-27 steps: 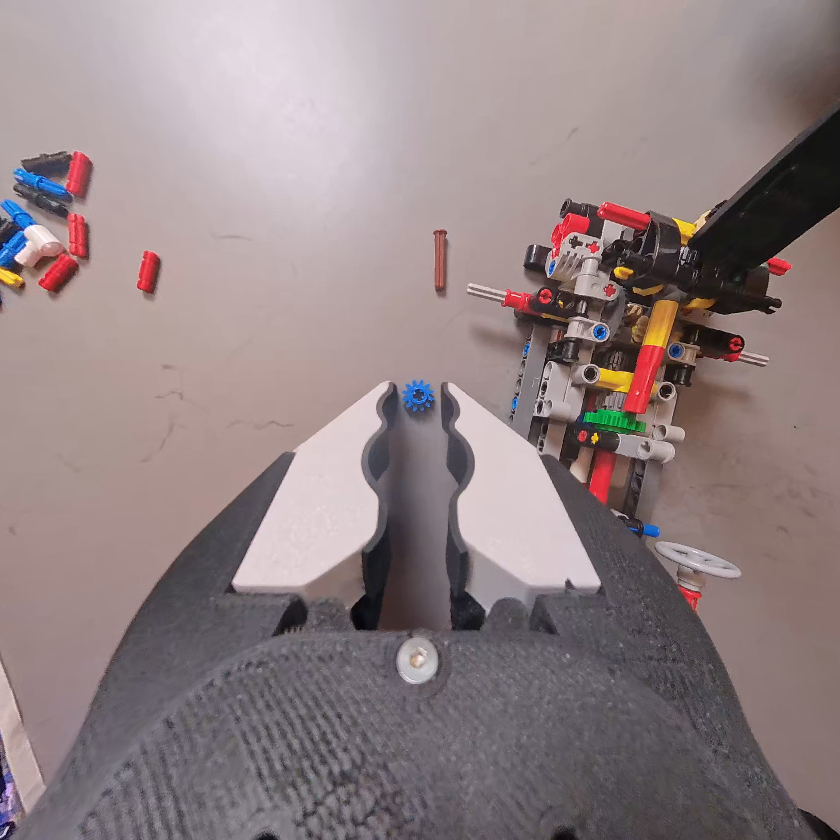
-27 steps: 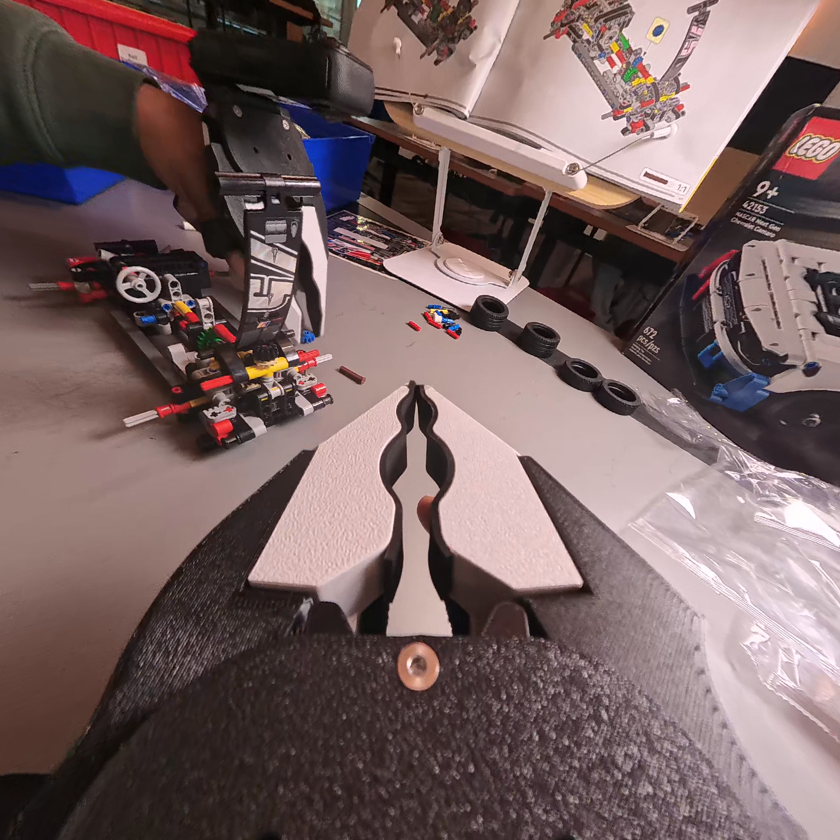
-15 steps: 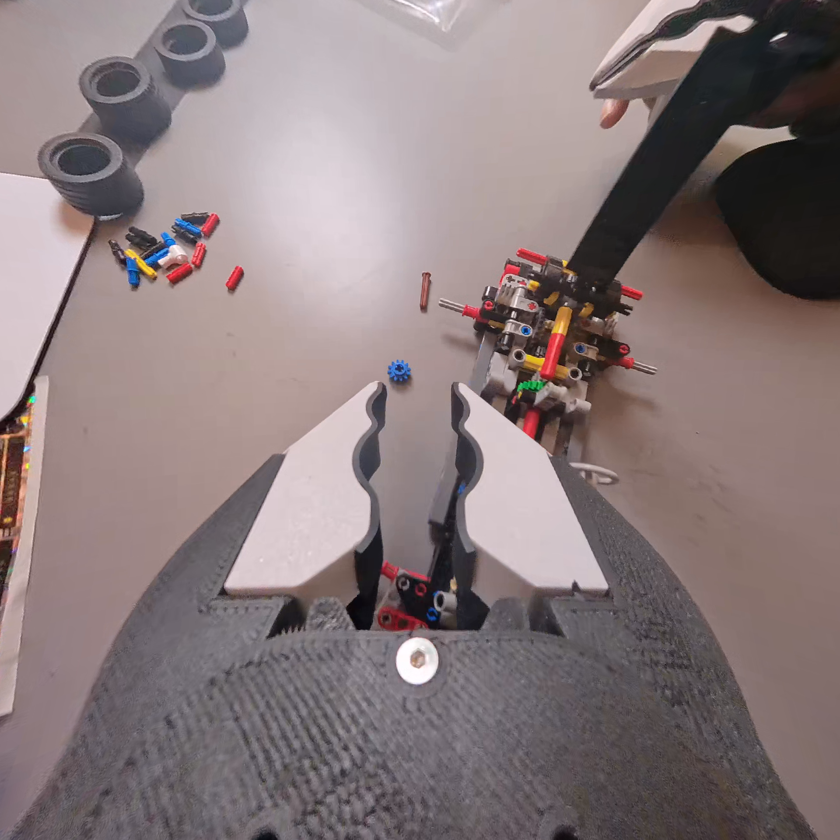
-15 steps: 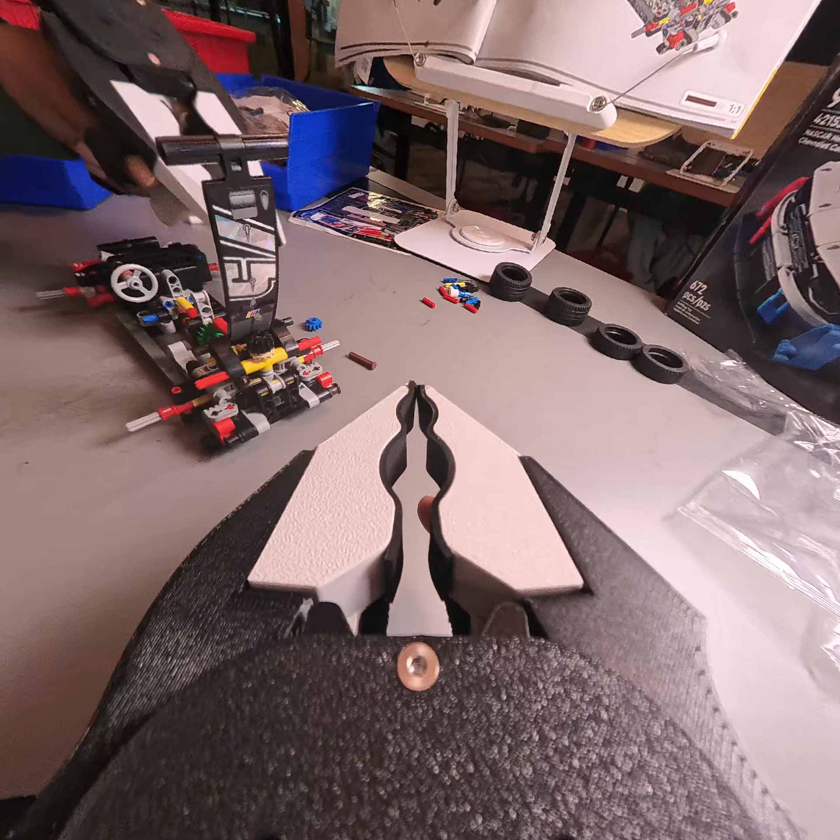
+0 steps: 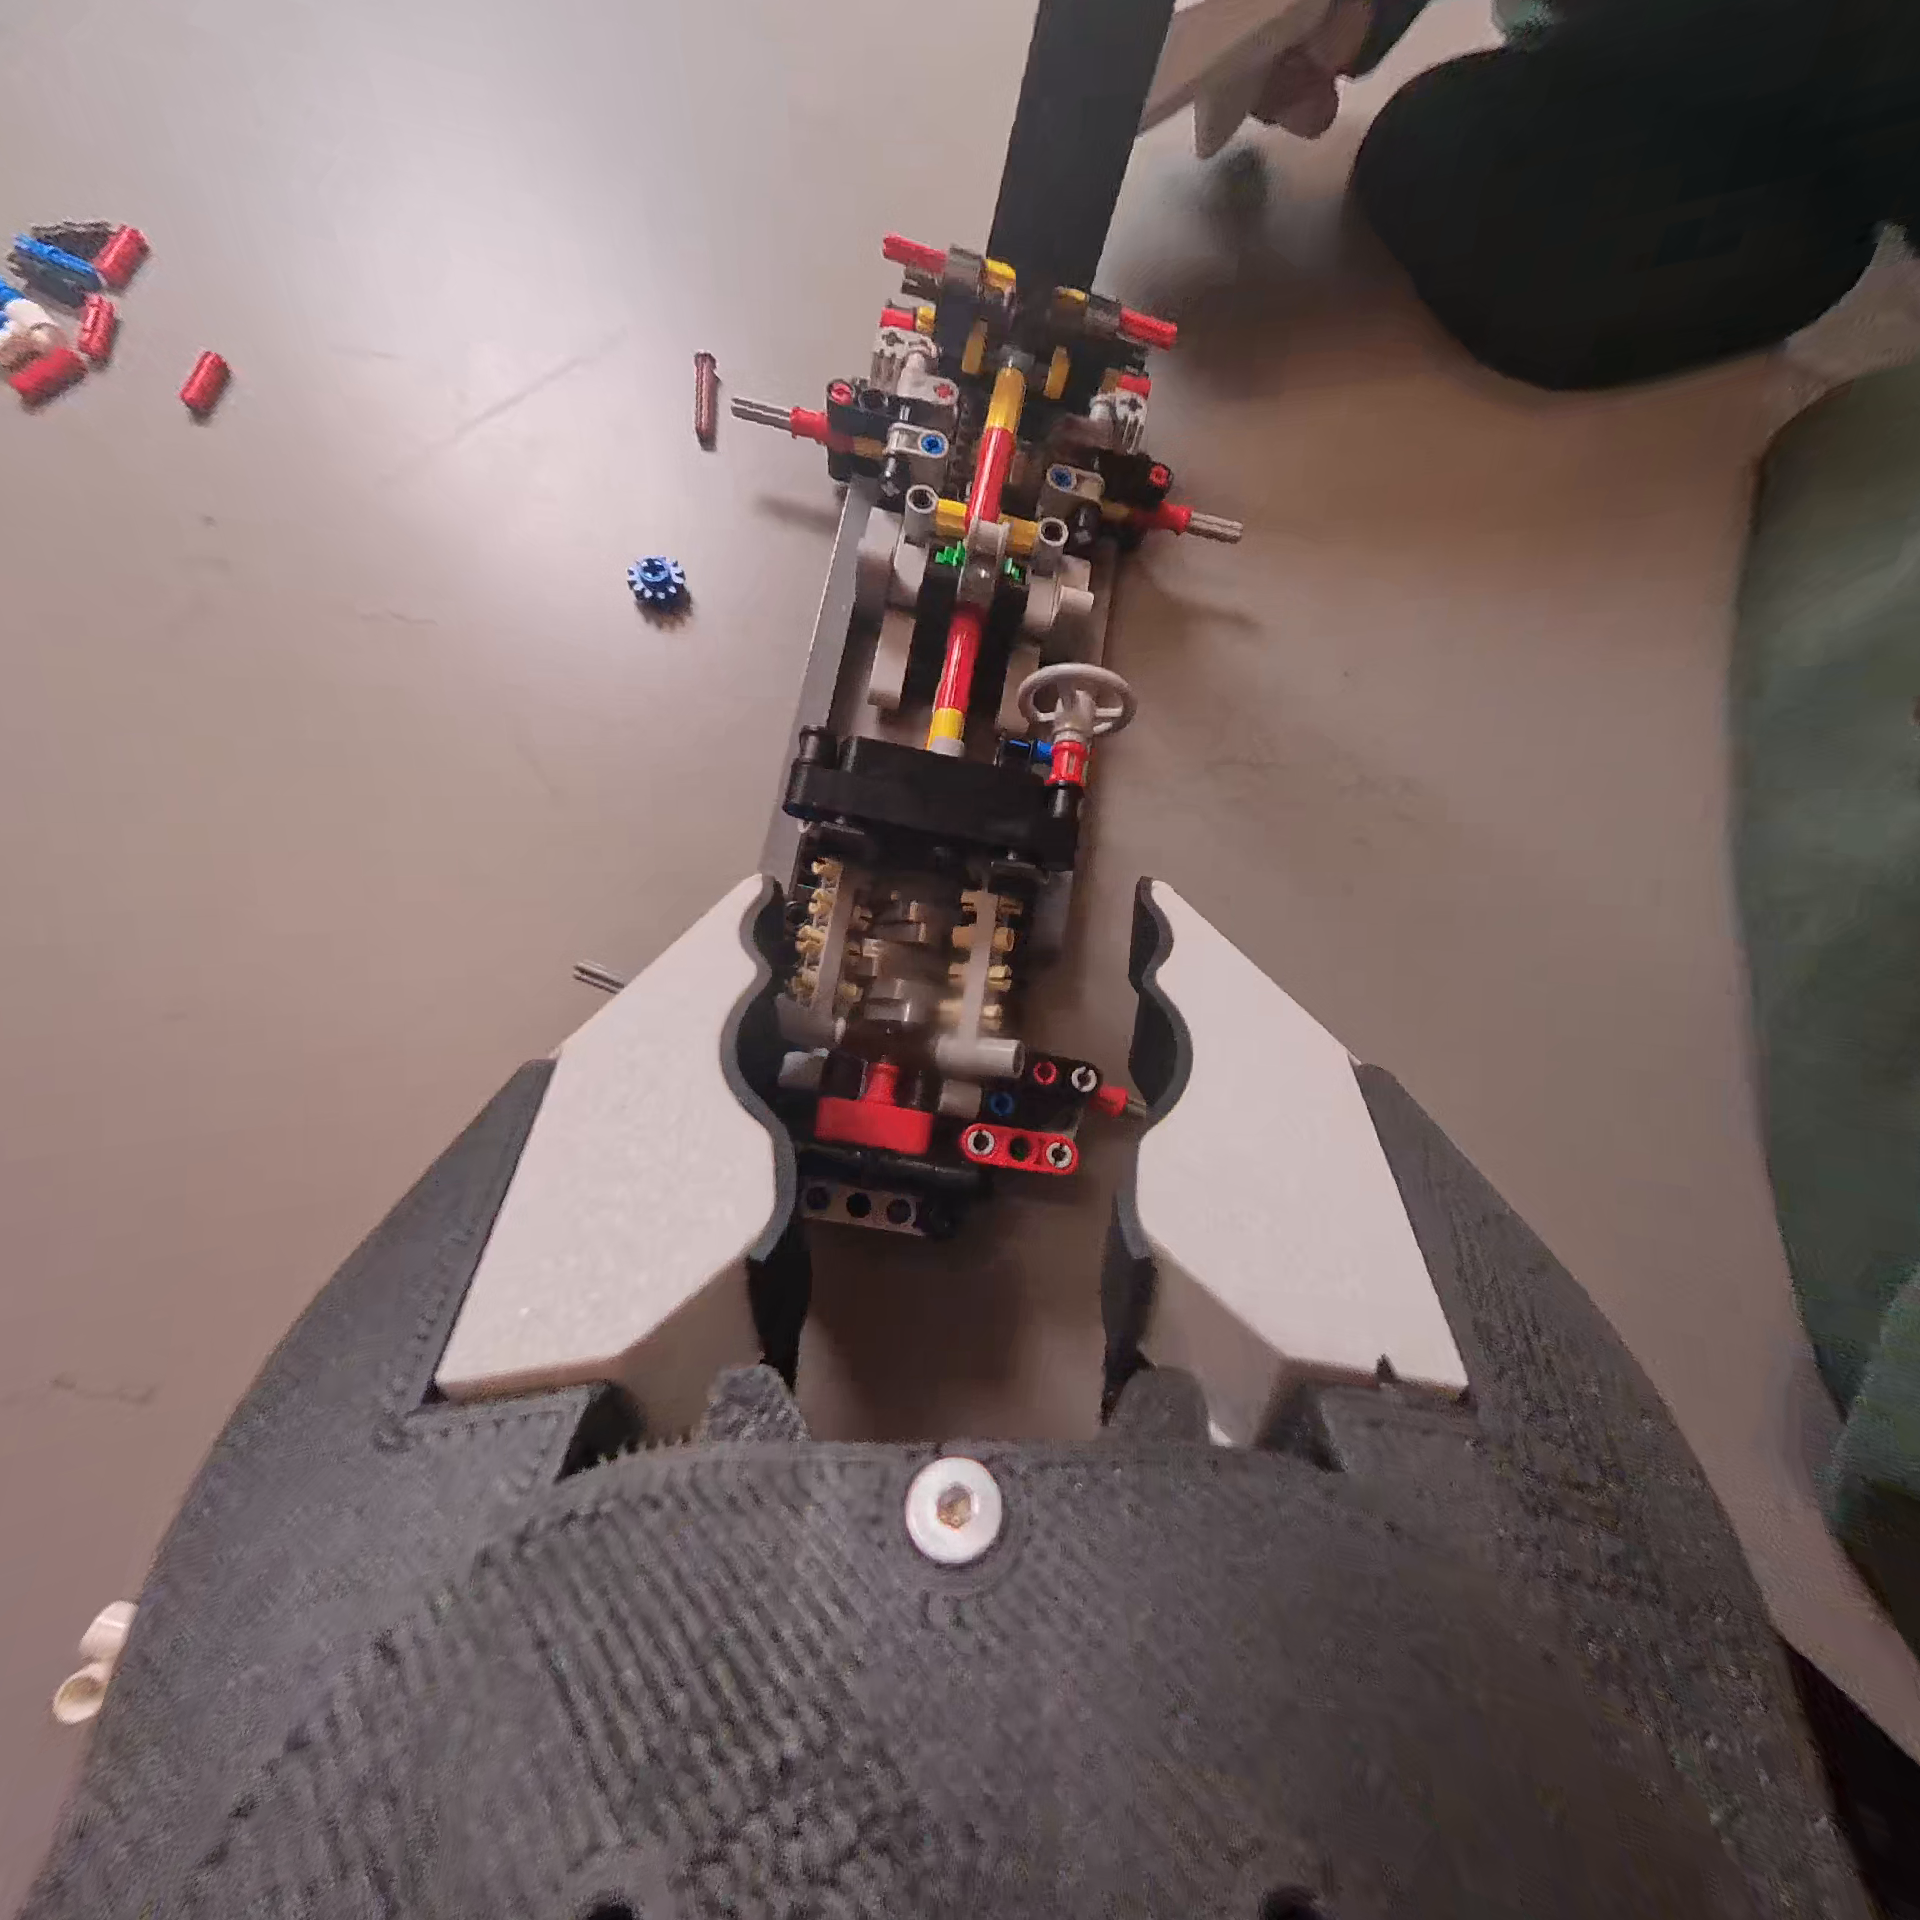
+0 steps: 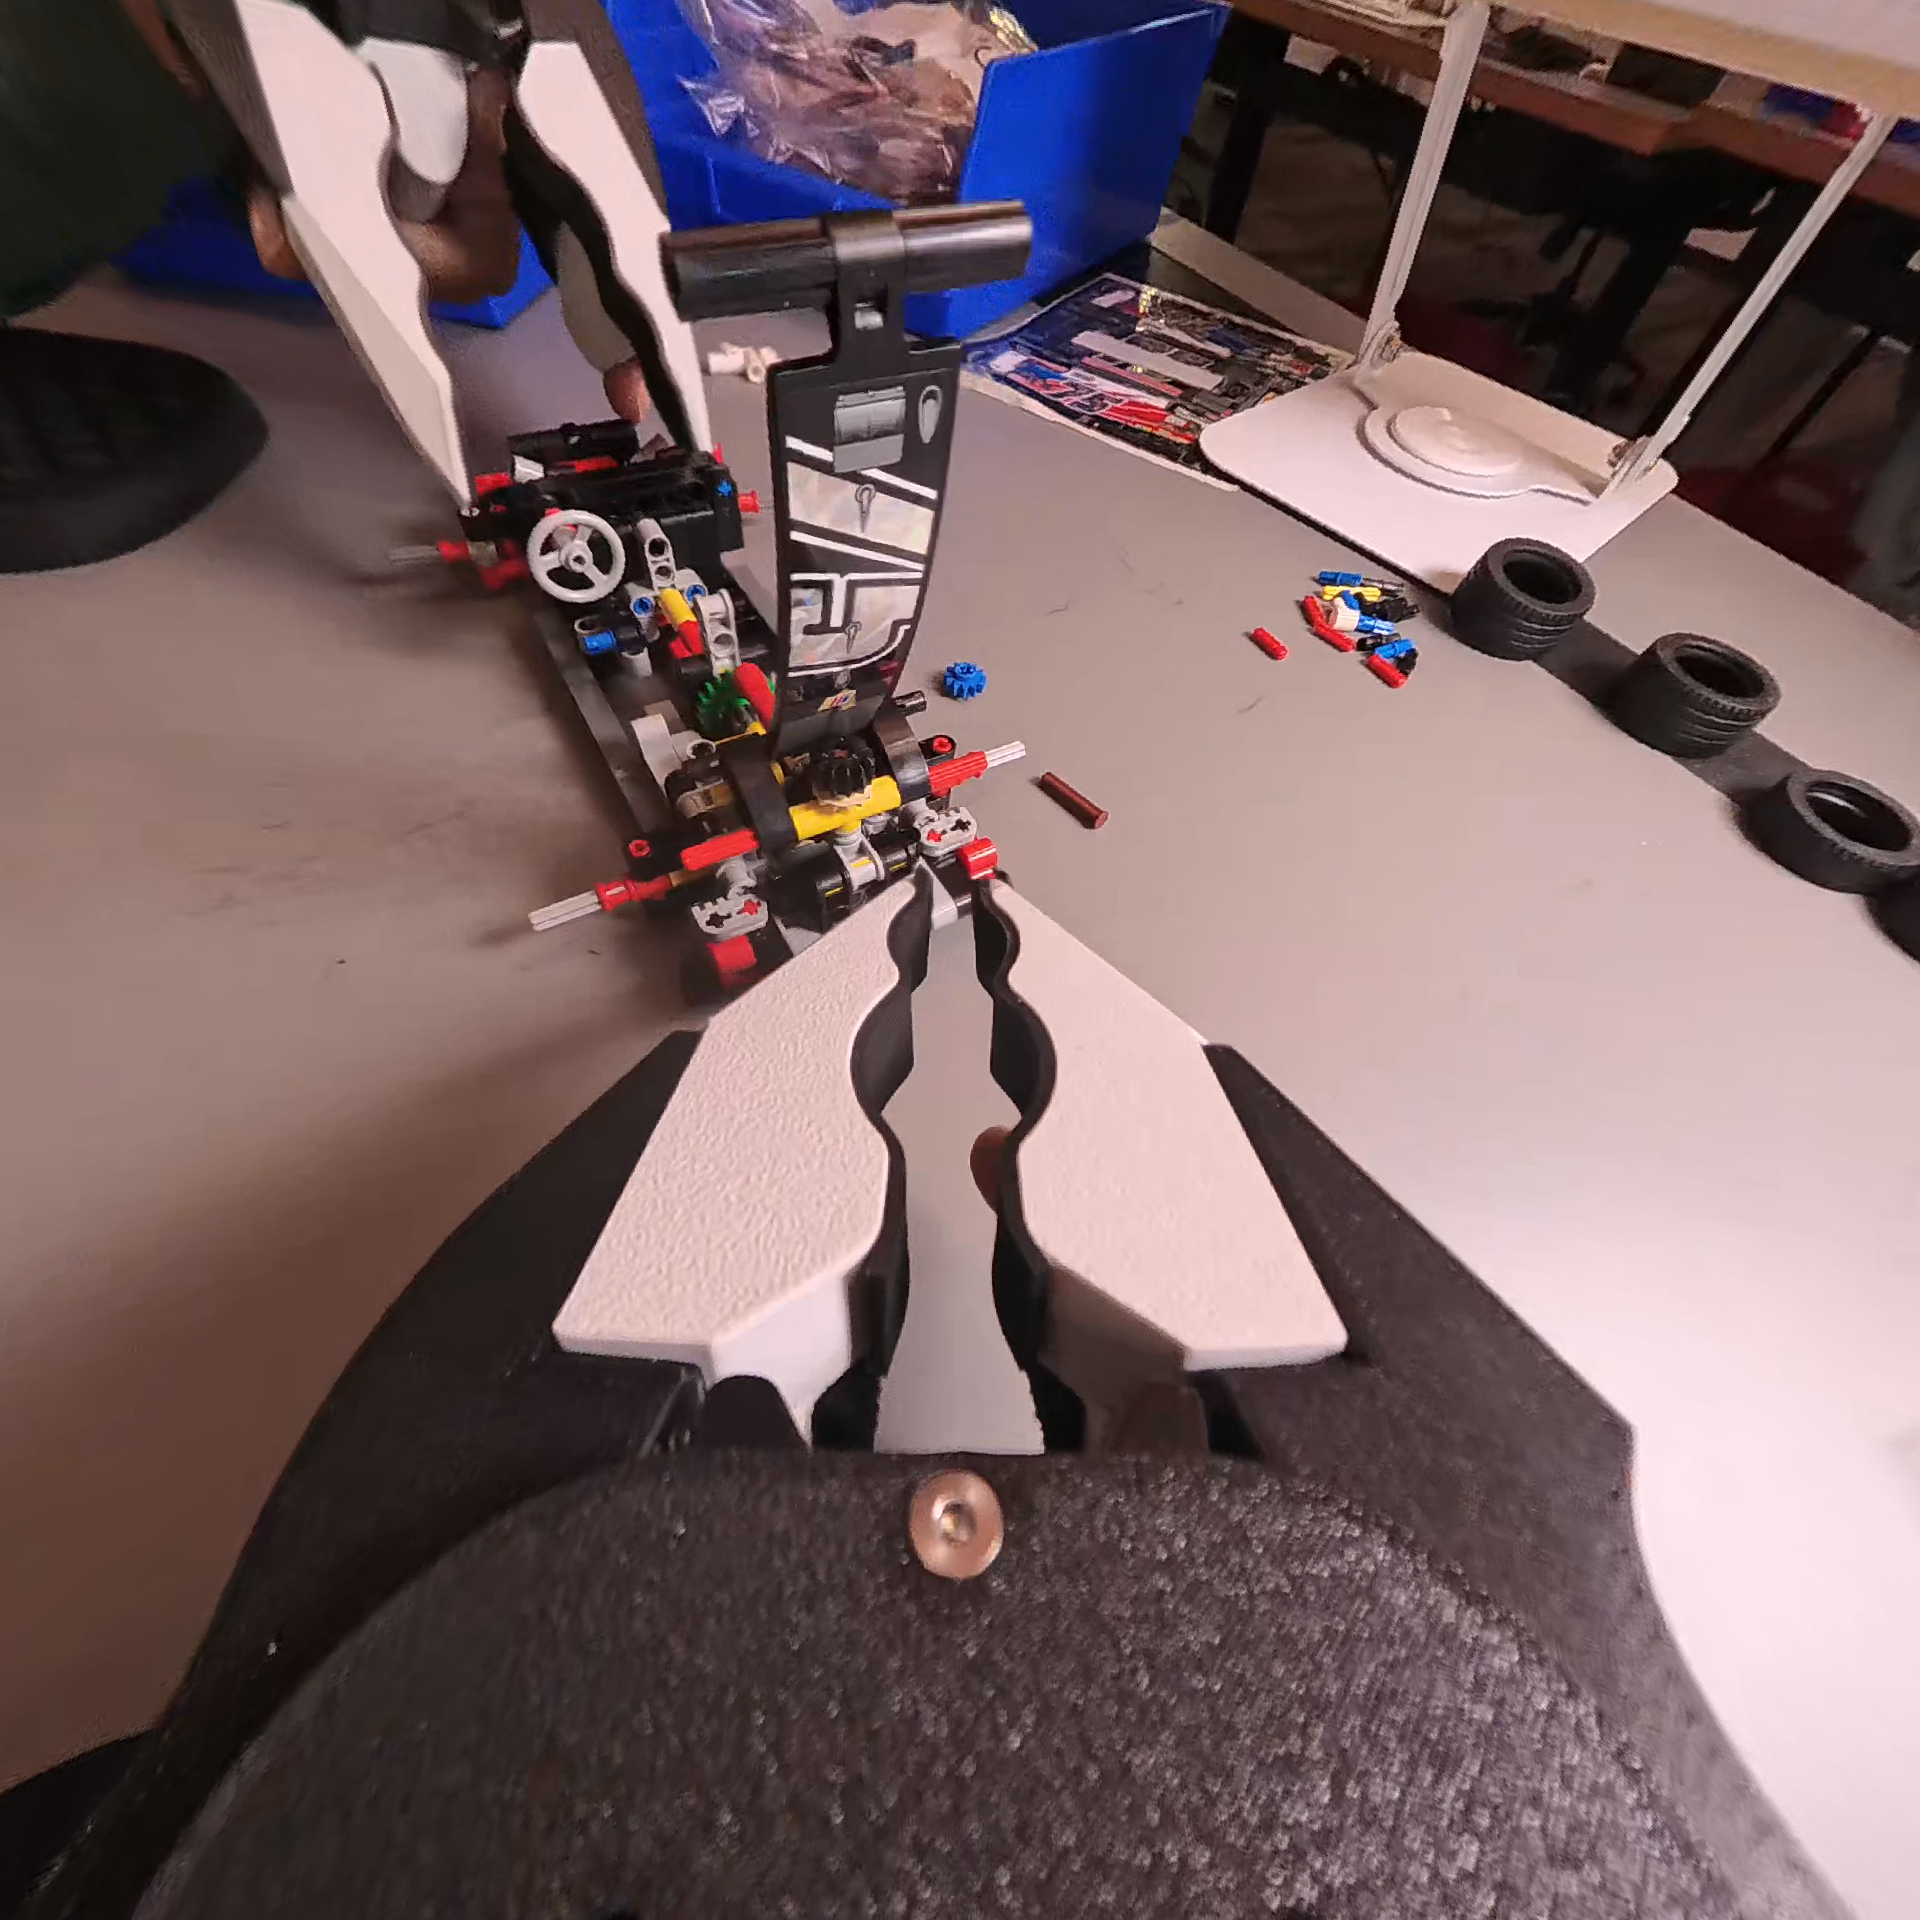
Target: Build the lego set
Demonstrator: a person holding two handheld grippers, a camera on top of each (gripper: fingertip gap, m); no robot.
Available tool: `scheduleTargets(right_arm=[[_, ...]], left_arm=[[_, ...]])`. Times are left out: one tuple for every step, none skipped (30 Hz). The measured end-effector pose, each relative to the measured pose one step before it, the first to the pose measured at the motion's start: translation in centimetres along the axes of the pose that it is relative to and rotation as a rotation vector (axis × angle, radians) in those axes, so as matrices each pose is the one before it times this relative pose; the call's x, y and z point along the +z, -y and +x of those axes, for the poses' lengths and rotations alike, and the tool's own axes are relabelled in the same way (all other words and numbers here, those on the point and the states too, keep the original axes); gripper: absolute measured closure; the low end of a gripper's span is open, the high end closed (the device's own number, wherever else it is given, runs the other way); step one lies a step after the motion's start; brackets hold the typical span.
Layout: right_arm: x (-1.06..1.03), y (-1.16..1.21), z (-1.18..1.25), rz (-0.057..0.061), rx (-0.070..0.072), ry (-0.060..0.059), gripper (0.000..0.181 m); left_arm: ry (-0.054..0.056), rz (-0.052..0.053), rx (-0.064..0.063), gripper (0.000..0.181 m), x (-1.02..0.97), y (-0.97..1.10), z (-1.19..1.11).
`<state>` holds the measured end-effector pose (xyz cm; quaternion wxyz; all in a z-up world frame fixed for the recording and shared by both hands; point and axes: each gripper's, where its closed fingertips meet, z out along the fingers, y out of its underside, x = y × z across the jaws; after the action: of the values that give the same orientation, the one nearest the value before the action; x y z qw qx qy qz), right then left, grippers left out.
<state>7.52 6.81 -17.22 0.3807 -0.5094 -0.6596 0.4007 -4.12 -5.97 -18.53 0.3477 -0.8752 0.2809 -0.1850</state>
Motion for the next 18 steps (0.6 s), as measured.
scheduleTargets(right_arm=[[0.049,0.036,0.174,0.0055,0.0157,-0.003,0.175],[0.025,0.054,0.255,0.007,0.0167,-0.0075,0.175],[-0.006,0.065,0.261,0.0086,0.0151,-0.0091,0.175],[-0.021,0.029,0.217,0.0074,0.0133,-0.0067,0.175],[-0.035,-0.017,0.204,0.0054,0.0116,-0.0057,0.175],[-0.038,-0.057,0.223,0.0036,0.0101,-0.007,0.175],[-0.035,-0.065,0.21,0.0017,0.0103,-0.0066,0.175],[-0.041,0.058,0.146,0.0041,0.0125,-0.0013,0.175],[-0.056,0.083,0.119,0.0073,0.0083,-0.002,0.176],[-0.048,0.05,0.123,0.0041,0.0073,-0.0029,0.175],[-0.038,0.03,0.067,0.0029,0.0044,-0.001,0.175],[-0.041,0.031,0.039,0.0021,0.001,-0.0022,0.175],[-0.028,0.028,-0.051,0.0005,-0.0031,0.0,0.175],[-0.037,0.065,-0.2,-0.0006,-0.0063,0.0073,0.175],[-0.074,0.122,-0.33,0.0009,-0.0089,0.0134,0.175],[-0.089,0.188,-0.305,0.0042,-0.0079,0.013,0.175],[-0.072,0.152,-0.328,0.0033,-0.0038,0.0162,0.175],[-0.025,0.033,-0.326,-0.0011,0.001,0.0178,0.175]], left_arm=[[0.0244,-0.0145,0.0318,0.122,0.085,-0.168,-0.204],[0.0306,-0.0091,0.0241,0.129,-0.028,-0.096,-0.315],[0.0221,-0.0076,0.0189,0.136,-0.056,-0.104,-0.186],[0.0053,-0.0037,0.0183,0.143,-0.065,-0.098,0.089],[0.0031,0.0014,0.0158,0.15,-0.075,-0.026,0.127],[-0.0011,0.0028,0.011,0.155,-0.079,-0.003,0.164],[-0.0043,0.0026,0.0068,0.162,-0.036,-0.001,0.199],[0.0004,0.0014,0.006,0.167,-0.012,-0.013,0.092],[0.0053,0.0,0.0057,0.173,0.022,-0.045,0.006],[0.0081,-0.0021,0.0055,0.176,0.016,-0.065,-0.079],[0.0072,-0.0024,0.0044,0.176,-0.016,-0.058,-0.089],[0.0003,0.0036,-0.0013,0.171,-0.098,0.036,-0.035],[-0.0082,0.013,-0.0084,0.164,-0.156,0.196,0.053],[-0.0105,0.0193,-0.0098,0.16,-0.195,0.293,0.077],[-0.0066,0.0207,-0.0063,0.157,-0.189,0.318,0.044],[0.0016,0.0174,-0.0017,0.154,-0.141,0.262,-0.069],[0.0076,0.011,0.0032,0.151,-0.065,0.176,-0.145],[0.0091,0.0078,0.008,0.146,-0.02,0.127,-0.16]])
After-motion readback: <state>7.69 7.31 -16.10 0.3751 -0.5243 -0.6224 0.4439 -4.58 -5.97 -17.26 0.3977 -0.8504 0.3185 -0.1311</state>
